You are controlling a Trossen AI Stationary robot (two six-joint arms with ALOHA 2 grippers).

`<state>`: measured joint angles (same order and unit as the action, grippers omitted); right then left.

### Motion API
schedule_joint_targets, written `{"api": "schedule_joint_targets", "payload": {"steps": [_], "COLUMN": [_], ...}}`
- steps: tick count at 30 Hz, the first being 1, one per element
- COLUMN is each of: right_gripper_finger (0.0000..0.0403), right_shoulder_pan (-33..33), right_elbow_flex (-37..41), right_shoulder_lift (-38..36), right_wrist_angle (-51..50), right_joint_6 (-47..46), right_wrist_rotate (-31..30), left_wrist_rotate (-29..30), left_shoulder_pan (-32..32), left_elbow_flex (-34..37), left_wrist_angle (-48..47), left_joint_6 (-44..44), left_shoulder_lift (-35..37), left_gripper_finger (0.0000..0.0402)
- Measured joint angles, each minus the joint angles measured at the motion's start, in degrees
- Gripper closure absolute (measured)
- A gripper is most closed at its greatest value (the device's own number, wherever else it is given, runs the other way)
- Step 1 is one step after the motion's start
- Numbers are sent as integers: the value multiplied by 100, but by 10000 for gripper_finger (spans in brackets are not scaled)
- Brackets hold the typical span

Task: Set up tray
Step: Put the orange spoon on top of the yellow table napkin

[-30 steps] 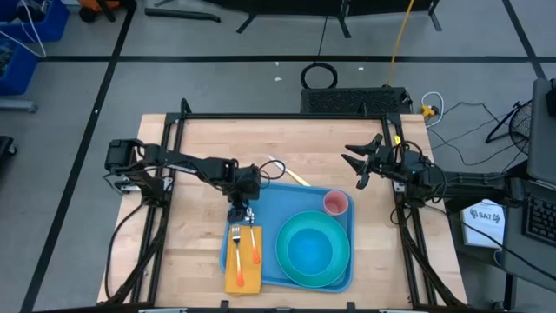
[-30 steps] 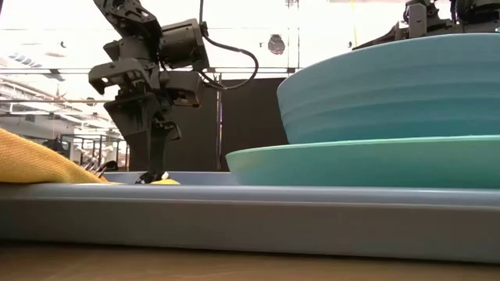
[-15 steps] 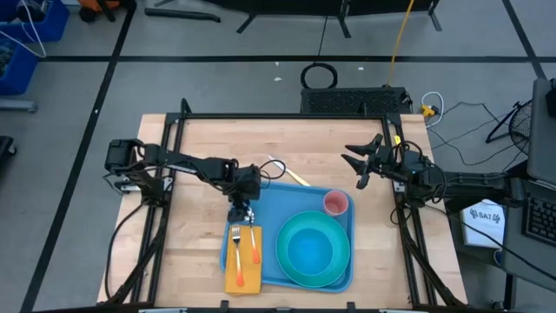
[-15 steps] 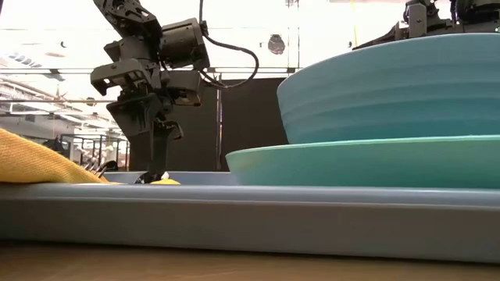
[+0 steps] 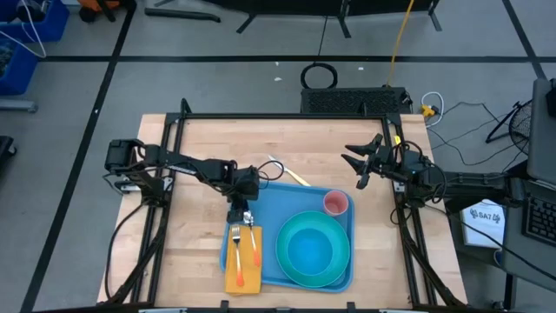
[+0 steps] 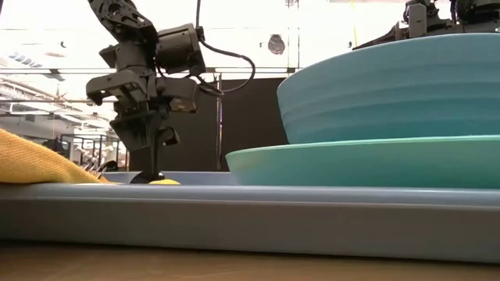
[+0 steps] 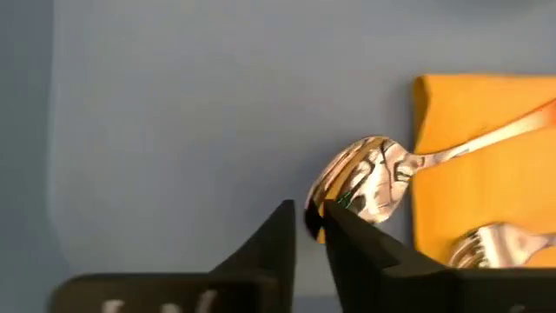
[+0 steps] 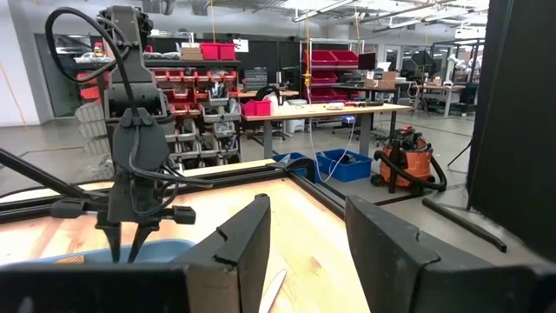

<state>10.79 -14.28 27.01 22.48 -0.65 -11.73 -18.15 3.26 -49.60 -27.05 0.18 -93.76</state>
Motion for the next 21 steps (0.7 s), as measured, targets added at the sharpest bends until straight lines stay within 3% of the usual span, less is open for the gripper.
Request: {"api": "schedule_joint_targets", "payload": {"steps": [4, 8, 21], "right_gripper_finger": [261, 261, 261], "right_shoulder_pan": [0, 2, 2], "right_elbow_flex": [0, 0, 0], "right_shoulder_lift": [0, 0, 1], "right_wrist_angle": [0, 8, 24], "right_joint_6": [-6, -5, -11], "right_wrist_rotate": [0, -2, -7], "left_wrist_rotate": [-32, -94, -1173], "left_shoulder_pan": [7, 4, -34], "left_elbow_flex": [-2, -2, -136], "left_wrist_angle": [-33, -31, -142], "left_joint_6": [191, 330, 471], "left_shoulder_lift": [8, 11, 0], "left_gripper_finger": [390, 395, 400]}}
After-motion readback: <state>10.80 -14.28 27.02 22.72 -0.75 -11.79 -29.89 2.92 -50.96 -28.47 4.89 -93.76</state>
